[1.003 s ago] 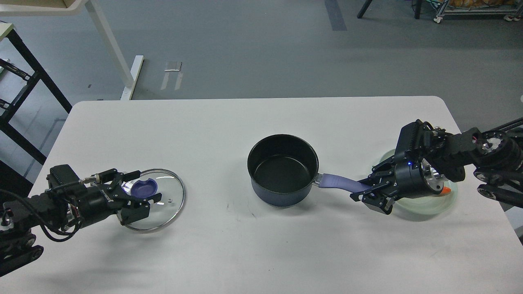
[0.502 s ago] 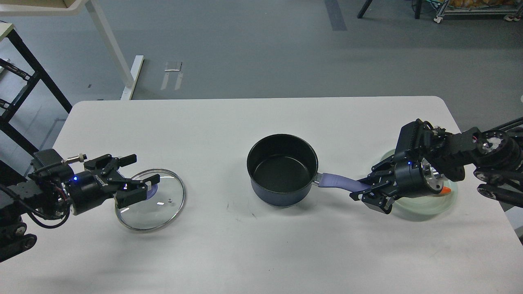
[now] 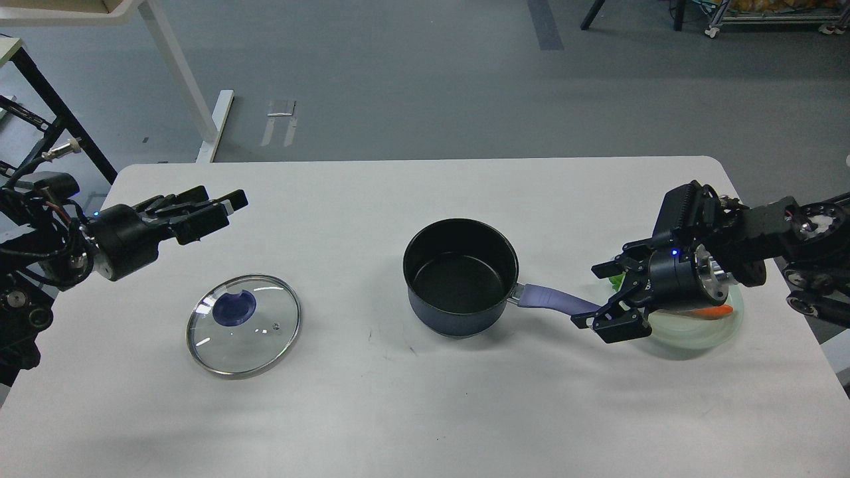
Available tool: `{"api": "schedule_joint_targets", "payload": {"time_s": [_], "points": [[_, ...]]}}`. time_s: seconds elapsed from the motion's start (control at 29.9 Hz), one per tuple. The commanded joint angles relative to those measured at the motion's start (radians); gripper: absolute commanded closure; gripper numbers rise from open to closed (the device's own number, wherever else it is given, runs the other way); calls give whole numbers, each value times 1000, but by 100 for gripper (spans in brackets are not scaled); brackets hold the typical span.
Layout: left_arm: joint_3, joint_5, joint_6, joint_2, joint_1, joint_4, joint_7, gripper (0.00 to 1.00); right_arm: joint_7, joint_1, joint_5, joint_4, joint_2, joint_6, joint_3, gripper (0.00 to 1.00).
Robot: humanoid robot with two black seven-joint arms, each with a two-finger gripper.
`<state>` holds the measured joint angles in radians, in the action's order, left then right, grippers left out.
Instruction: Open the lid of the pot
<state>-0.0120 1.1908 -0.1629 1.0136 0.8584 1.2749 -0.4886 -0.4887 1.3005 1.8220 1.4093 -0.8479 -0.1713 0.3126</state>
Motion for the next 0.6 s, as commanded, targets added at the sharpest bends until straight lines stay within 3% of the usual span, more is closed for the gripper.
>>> {"api": "schedule_joint_targets", "payload": {"time_s": [0.0, 0.1, 0.27, 0.33, 0.57], "points": [[-19, -136, 107, 14, 50, 0, 0, 1, 0, 22, -45, 16, -37, 13, -20, 2], [-81, -359, 169, 13, 67, -2, 0, 1, 0, 33, -172, 25, -53, 35, -47, 2], [-140, -654, 177, -9, 68, -14, 0, 1, 0, 20, -412, 10, -53, 102, -106, 2], [-158, -837, 178, -24, 67, -29, 0, 1, 0, -4, -626, -19, -42, 188, -141, 1], [-158, -1083, 181, -110, 51, -144, 0, 1, 0, -170, -1151, -50, 62, 403, -233, 1]]}}
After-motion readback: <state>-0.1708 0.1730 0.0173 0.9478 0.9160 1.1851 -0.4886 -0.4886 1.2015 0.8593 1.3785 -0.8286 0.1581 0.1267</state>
